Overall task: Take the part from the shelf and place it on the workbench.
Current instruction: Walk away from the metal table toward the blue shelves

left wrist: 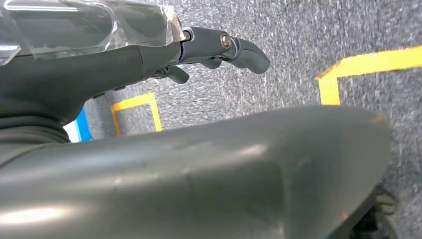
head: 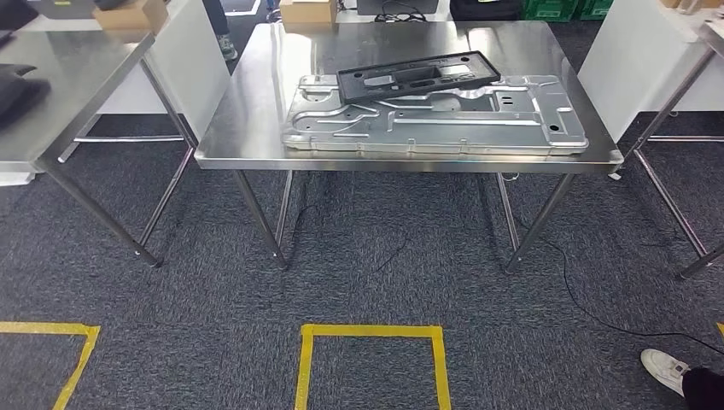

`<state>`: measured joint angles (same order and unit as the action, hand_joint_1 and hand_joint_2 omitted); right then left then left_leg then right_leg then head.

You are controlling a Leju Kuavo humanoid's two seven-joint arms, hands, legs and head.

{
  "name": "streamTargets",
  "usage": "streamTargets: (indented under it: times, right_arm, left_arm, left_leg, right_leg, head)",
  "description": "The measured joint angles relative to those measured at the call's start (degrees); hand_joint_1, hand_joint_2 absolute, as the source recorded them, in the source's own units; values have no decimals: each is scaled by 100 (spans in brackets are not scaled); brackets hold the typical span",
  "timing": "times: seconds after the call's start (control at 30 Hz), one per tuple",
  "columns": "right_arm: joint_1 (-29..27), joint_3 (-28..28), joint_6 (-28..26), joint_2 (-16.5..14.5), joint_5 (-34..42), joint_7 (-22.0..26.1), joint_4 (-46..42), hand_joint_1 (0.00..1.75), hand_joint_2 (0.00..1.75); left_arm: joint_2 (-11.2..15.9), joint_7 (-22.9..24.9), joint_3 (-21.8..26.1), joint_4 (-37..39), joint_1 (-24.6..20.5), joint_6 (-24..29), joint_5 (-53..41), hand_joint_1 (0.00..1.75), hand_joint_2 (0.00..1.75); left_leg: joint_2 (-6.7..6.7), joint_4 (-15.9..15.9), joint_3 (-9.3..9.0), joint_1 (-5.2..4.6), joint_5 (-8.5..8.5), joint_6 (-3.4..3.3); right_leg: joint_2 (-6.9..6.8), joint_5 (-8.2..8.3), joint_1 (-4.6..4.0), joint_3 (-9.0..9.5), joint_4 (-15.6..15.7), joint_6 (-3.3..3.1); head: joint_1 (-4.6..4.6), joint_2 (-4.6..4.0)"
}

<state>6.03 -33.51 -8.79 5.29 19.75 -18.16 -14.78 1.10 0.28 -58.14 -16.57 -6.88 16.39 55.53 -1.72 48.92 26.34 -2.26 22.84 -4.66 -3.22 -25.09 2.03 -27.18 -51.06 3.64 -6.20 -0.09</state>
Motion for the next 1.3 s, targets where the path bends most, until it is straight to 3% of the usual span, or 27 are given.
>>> streamTargets:
  times: [0.07,0.13,0.23,0.27,0.3,0.33,0.37,0.47,0.53,0.6,0.67,0.73,0.77,0.8,0.83,0.87,0.93,1.0,1.07,1.13,1.17,1.23,1.27,1.3]
  right_arm:
    - [5,1,-3,-11,1,1,0,0,0]
    - [2,2,-5,-26,1,1,2,0,0]
    - [3,2,-9,-25,4,-1,7,0,0]
    - [-1,2,-9,-25,9,-1,10,0,0]
    - [-6,2,-10,-25,22,-3,16,0,0]
    - [-11,2,-13,-25,37,-5,21,0,0]
    - [-12,2,-16,-25,53,-9,26,0,0]
    - [8,2,-27,-43,99,-17,30,0,0]
    - [7,2,-32,-55,121,-18,32,0,0]
    - [-13,2,-38,-39,137,-20,39,0,0]
    - [-22,2,-45,-24,161,-22,48,0,0]
    - [-20,1,-49,-21,185,-21,50,0,0]
    - [-20,0,-49,-21,194,-20,50,0,0]
    - [-21,0,-52,-21,203,-20,51,0,0]
    - [-23,1,-55,-19,215,-20,52,0,0]
    - [-25,1,-58,-15,225,-21,54,0,0]
    - [-20,2,-63,-16,238,-24,56,0,0]
    - [-9,2,-64,-25,240,-27,58,0,0]
    - [-10,2,-64,-29,245,-38,59,0,0]
    - [-4,2,-66,-36,259,-61,59,0,0]
    - [4,2,-71,-39,273,-72,59,0,0]
    - [18,2,-91,-40,307,-85,59,0,0]
    - [15,2,-102,-39,327,-87,60,0,0]
    - [9,2,-113,-39,346,-87,61,0,0]
  left_arm:
    - [7,0,0,0,1,1,3,0,0]
    - [11,0,-1,0,5,2,4,0,0]
    - [6,0,-3,0,8,3,4,0,0]
    - [6,1,-7,0,15,3,5,0,0]
    - [6,1,-14,0,23,3,8,0,0]
    - [6,1,-25,0,28,2,11,0,0]
    - [6,-1,-39,0,27,2,16,0,0]
    - [15,-21,-85,1,3,-1,33,0,0]
    - [20,-38,-102,2,-13,-3,38,0,0]
    - [14,-45,-111,2,-22,-4,44,0,0]
    - [11,-47,-121,2,-20,-3,50,0,0]
    - [10,-48,-131,2,-5,-1,57,0,0]
    - [10,-48,-135,2,4,1,63,0,0]
    - [10,-48,-138,2,10,1,71,0,0]
    - [8,-48,-140,2,10,1,79,0,0]
    - [7,-46,-141,2,7,1,86,0,0]
    - [8,-44,-142,3,0,1,92,0,0]
    - [14,-44,-142,4,-2,2,93,0,0]
    - [17,-41,-142,4,-5,2,97,0,0]
    - [16,-32,-143,4,-9,1,104,0,0]
    - [15,-29,-143,4,-10,-1,109,0,0]
    - [12,-18,-145,4,-4,-1,122,0,0]
    - [13,-10,-147,4,4,0,127,0,0]
    - [12,-1,-151,4,11,1,124,0,0]
  left_leg:
    - [-69,20,7,-4,20,13]
    - [-33,268,98,28,202,81]
    - [76,1461,593,134,905,232]
    - [82,1826,742,165,1056,257]
    - [87,1998,802,184,1094,265]
    - [100,1904,738,194,1002,255]
    - [136,1555,556,192,809,225]
    - [462,157,-142,135,243,56]
    - [541,-129,-267,90,155,29]
    - [412,-159,-258,100,103,68]
    - [279,-200,-234,134,51,58]
    - [135,-199,-195,133,33,27]
    - [58,-190,-178,129,30,21]
    - [-12,-180,-165,127,30,22]
    - [-77,-164,-157,131,34,27]
    - [-136,-142,-153,141,46,41]
    - [-234,-57,-141,140,104,102]
    - [-294,32,-121,112,161,141]
    - [-334,63,-118,106,172,139]
    - [-236,196,-72,136,295,177]
    - [-140,438,28,160,464,209]
    - [35,1279,388,196,921,260]
    - [57,1715,585,203,1095,265]
    - [72,1994,720,201,1165,251]
  right_leg:
    - [101,38,3,-24,14,-75]
    - [178,76,21,-56,20,-130]
    - [301,134,33,-135,22,-182]
    - [354,150,32,-159,21,-181]
    - [412,164,32,-176,21,-174]
    - [474,179,32,-187,20,-164]
    - [541,196,30,-192,23,-154]
    - [725,262,44,-212,55,-108]
    - [844,307,55,-252,74,-55]
    - [930,323,51,-298,60,-1]
    - [756,58,27,-486,-314,19]
    - [488,-464,1,-883,-1214,28]
    - [428,-655,-5,-1060,-1648,40]
    - [402,-731,-9,-1145,-1897,54]
    - [379,-677,-8,-1096,-1879,67]
    - [337,-524,-5,-917,-1606,80]
    - [92,-166,12,-400,-702,124]
    - [-69,0,28,-129,-155,85]
    - [34,31,36,-139,-89,-8]
    - [165,55,43,-168,-82,-58]
    - [228,68,47,-179,-77,-80]
    - [349,93,42,-203,-66,-118]
    - [417,101,34,-216,-66,-129]
    - [490,109,23,-225,-66,-138]
  head:
    - [0,0]
    - [-1,-1]
    - [-2,-1]
    - [-2,-1]
    - [-2,-1]
    - [-3,-1]
    - [-3,-1]
    - [-4,0]
    - [-5,-1]
    - [-5,0]
    - [-4,0]
    - [-4,0]
    - [-4,0]
    - [-5,0]
    - [-5,0]
    - [-5,0]
    - [-5,0]
    - [-11,0]
    - [-17,0]
    - [-17,-1]
    - [-16,0]
    - [-17,-1]
    - [-16,0]
    - [-17,0]
